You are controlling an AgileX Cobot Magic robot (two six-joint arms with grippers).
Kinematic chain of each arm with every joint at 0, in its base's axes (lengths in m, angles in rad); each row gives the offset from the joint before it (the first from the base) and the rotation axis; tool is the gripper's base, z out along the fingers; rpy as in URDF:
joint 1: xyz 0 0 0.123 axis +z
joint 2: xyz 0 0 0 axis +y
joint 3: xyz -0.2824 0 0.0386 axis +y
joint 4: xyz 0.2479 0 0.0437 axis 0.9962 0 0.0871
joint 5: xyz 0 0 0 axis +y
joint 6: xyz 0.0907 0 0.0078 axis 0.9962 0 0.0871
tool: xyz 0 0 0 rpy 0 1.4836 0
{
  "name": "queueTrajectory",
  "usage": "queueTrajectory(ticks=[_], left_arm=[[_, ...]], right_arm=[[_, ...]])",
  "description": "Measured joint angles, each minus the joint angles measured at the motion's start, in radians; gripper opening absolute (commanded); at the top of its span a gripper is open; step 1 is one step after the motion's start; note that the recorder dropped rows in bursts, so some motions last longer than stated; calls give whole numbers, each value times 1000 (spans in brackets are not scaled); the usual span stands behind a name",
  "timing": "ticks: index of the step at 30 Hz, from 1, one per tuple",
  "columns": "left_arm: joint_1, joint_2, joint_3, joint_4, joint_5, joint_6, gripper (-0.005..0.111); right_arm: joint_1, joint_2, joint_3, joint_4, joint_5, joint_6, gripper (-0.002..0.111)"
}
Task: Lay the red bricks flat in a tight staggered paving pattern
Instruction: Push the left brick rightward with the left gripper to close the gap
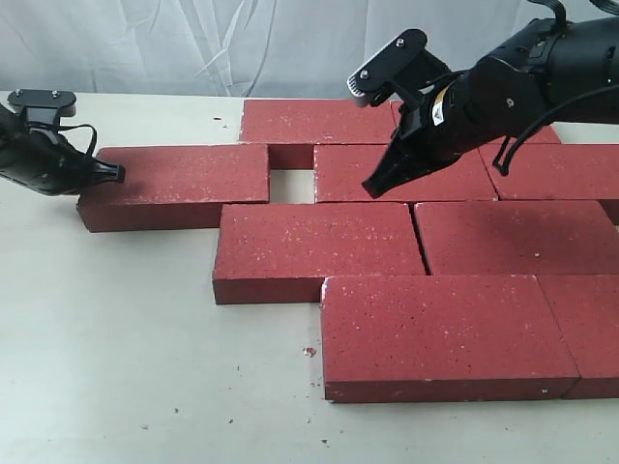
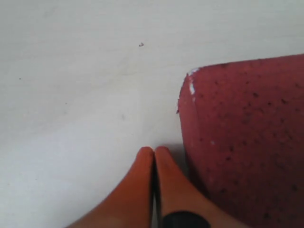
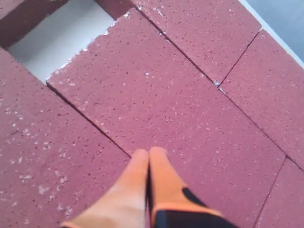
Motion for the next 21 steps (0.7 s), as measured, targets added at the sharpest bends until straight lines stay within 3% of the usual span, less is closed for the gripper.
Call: queueTrajectory(ticks=[21], left_arm=[[-111,0,0,0,-53,0,0]], right_arm=[[-47,-1,2,-23,-79,0,-1]])
